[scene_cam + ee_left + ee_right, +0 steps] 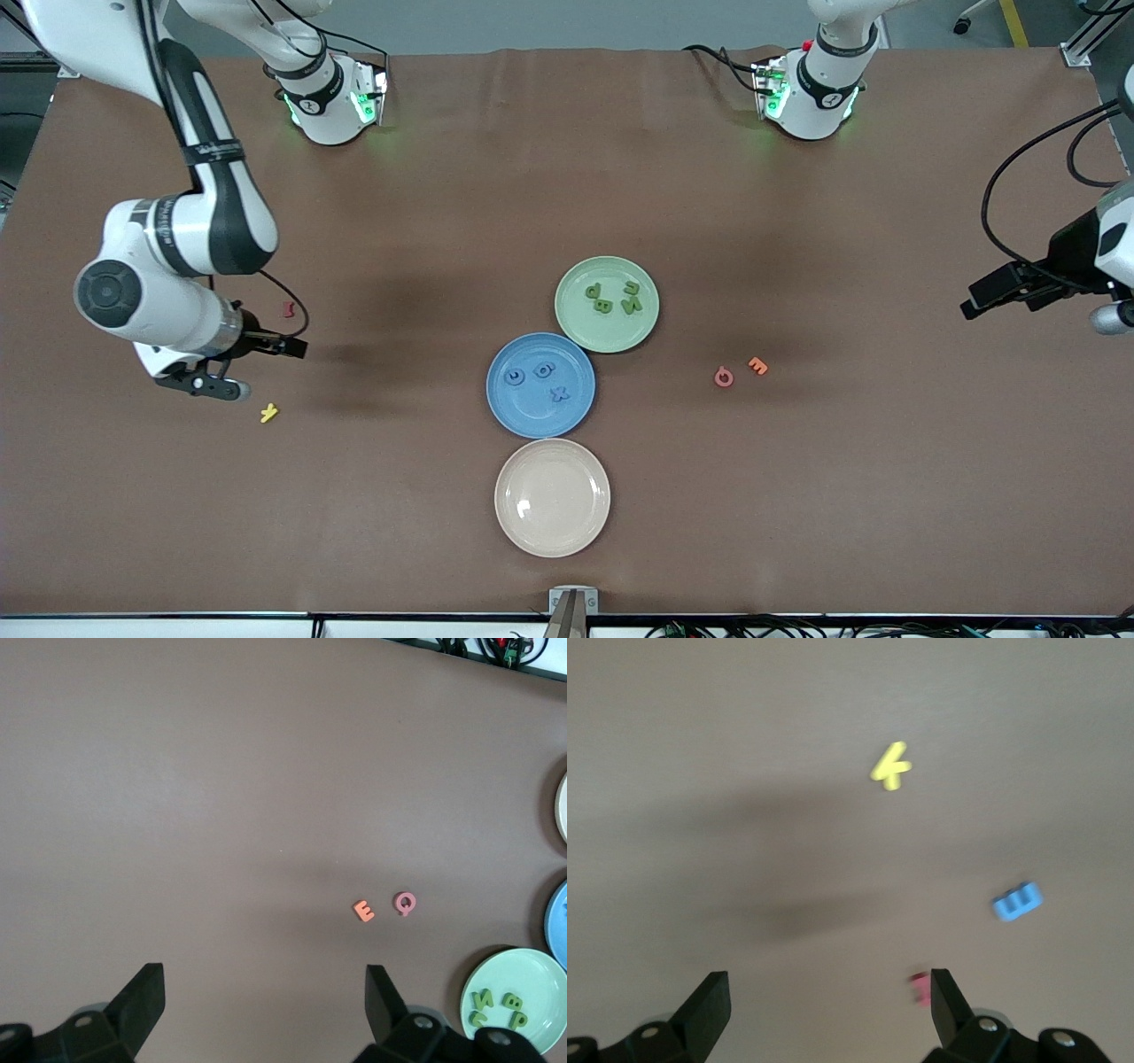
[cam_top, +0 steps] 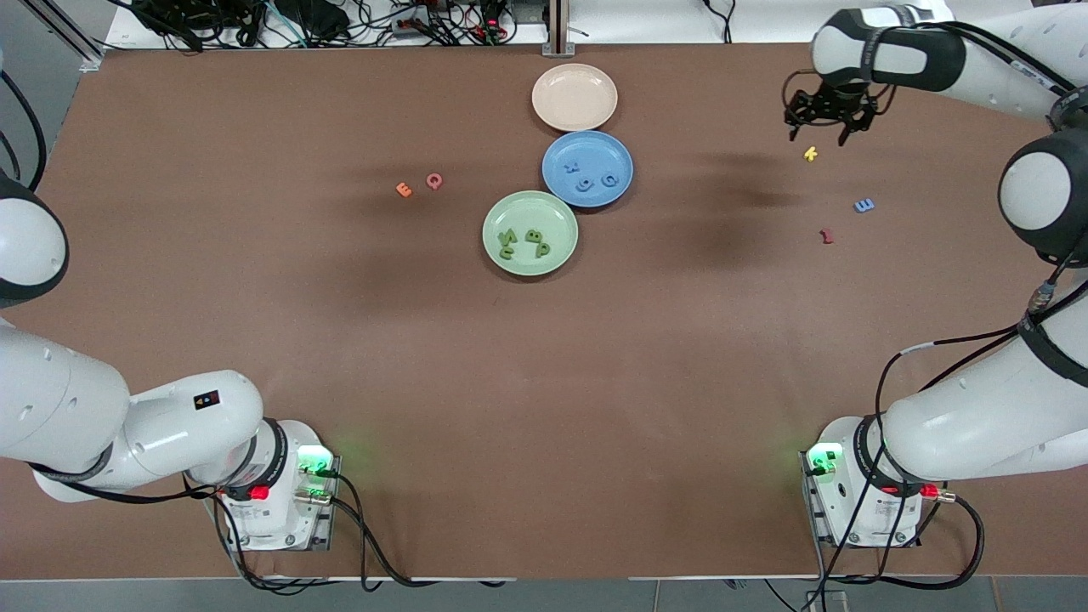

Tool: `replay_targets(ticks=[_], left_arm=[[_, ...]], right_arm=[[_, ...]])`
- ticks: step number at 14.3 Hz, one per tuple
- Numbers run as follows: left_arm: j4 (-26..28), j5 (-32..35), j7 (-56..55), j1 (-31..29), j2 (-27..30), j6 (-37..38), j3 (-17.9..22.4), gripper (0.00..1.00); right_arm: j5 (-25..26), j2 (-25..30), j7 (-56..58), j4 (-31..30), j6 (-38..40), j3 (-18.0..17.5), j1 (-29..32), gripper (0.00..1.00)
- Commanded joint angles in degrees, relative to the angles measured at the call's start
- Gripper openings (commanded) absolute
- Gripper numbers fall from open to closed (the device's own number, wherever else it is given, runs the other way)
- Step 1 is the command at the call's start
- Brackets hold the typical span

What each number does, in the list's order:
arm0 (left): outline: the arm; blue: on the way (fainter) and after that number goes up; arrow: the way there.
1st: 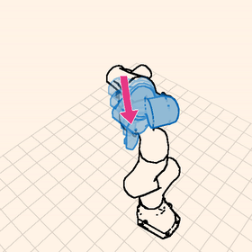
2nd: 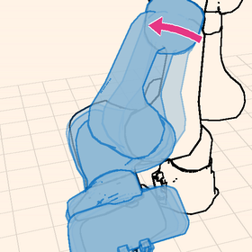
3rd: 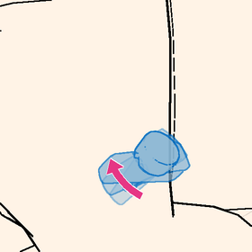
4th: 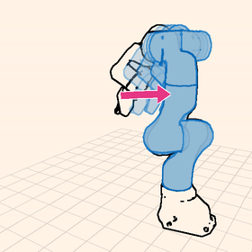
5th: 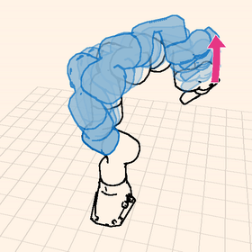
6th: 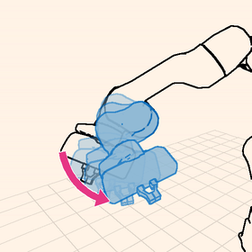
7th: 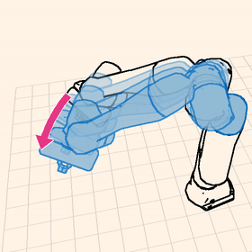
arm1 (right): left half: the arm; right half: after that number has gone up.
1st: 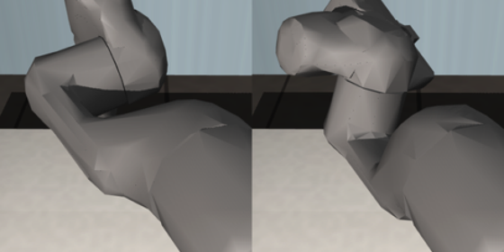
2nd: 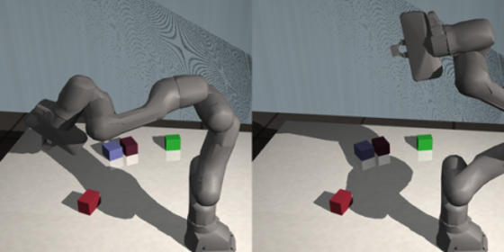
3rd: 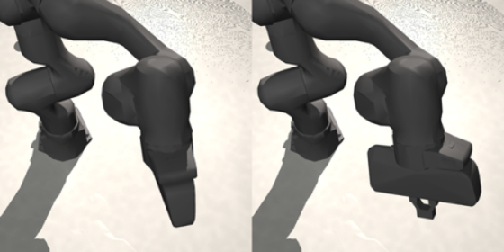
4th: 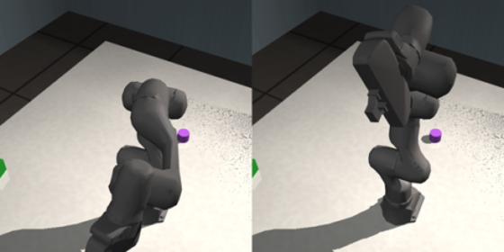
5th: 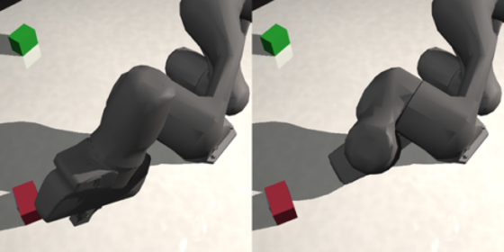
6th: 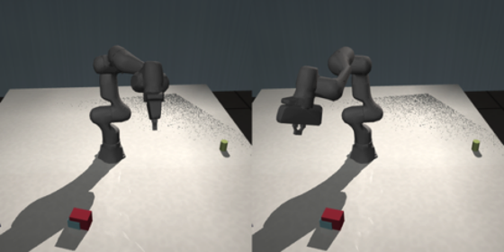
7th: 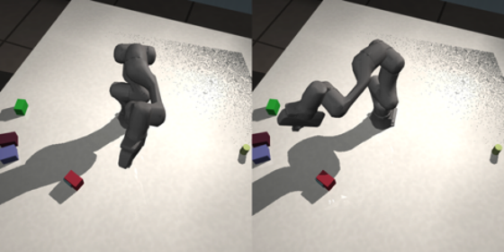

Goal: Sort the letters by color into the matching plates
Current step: 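Release the g on the blue plate while the left gripper releases p, then reach the right gripper down to the blue letter w and grasp it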

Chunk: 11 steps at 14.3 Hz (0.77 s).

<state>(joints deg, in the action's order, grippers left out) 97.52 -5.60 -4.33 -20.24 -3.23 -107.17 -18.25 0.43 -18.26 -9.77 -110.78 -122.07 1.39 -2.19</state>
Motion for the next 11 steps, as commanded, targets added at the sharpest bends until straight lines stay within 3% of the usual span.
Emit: replay_targets(ticks=[1, 3, 8, 10, 11], left_arm=[[-3.29, 0.94, 2.74, -0.51, 0.16, 2.49, -0.21, 0.99], [-5.85, 0.94, 3.71, -0.68, 0.07, 4.16, -0.21, 0.99], [-5.77, 3.92, 5.11, -0.33, -0.02, 4.52, -0.12, 0.99], [-5.59, 3.93, 6.43, 2.64, -0.11, 4.52, 2.67, 0.99], [-5.59, 3.93, 6.52, 6.40, -0.02, 4.61, 6.43, 0.99]], right_arm=[[0.54, 2.17, 9.56, -6.09, -5.79, -1.21, 5.69, 1.00], [0.54, 2.00, 14.93, -10.14, -12.29, -1.21, 8.33, 1.00], [0.54, -0.02, 30.40, -16.56, -26.28, -1.21, 14.57, 1.00], [0.54, -1.51, 36.03, -17.36, -28.92, -1.30, 15.98, 1.00], [0.54, -2.22, 37.79, -18.14, -30.32, -1.30, 16.68, 1.00]])
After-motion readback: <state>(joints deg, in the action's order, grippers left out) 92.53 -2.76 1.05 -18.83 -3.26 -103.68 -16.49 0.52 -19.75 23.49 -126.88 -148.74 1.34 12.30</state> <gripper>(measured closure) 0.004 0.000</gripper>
